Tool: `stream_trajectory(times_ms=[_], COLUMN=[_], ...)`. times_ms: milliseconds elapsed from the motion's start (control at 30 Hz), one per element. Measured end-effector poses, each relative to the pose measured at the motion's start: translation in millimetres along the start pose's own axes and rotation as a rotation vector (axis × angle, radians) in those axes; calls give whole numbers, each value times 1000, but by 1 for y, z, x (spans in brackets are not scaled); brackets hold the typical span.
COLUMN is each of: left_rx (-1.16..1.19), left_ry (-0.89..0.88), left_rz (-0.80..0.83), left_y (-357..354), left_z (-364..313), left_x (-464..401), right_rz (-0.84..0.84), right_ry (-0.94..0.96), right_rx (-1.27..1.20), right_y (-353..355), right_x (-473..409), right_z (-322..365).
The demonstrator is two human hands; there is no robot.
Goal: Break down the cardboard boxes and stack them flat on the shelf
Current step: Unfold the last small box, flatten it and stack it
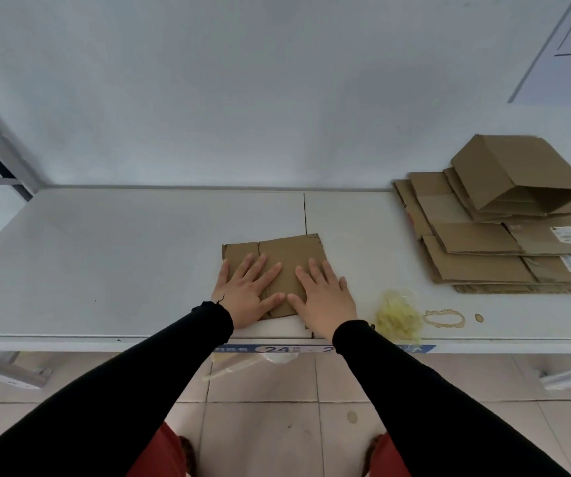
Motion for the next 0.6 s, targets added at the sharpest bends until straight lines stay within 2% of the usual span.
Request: stream_trajectory(times_ms=[67, 133, 233, 367, 467, 533, 600], left_rx=[15, 127, 429, 776, 1191, 1298, 1242], left_ry=[22, 59, 154, 235, 300, 252, 184], left_rz=[31, 33, -127, -279, -414, -333, -253], left_y=[3, 9, 16, 22, 34, 41, 49], left_z=[-2, -1, 14, 27, 27, 18, 2], left_x=[-4, -5, 3, 17, 19, 17, 12], right_rz=[21, 64, 70, -117, -189, -208, -237], right_ry=[-23, -70, -132, -154, -178, -166, -149], right_rx=[-5, -22, -61, -87, -212, -255, -306], right_y=[6, 9, 10, 17, 26, 34, 45], right_x=[-5, -7, -4, 1, 0, 0, 2], right_z=[0, 1, 1, 6, -1, -13, -31])
Point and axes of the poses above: each hand's wrist, its own x-axis away from the middle knuckle, its own y-axis out of the back of the hand, z = x × y, the point moved 4 cm from there along -x, towards the middle knuckle, and after that the axes turned 5 degrees about x, right-handed, at the moved point
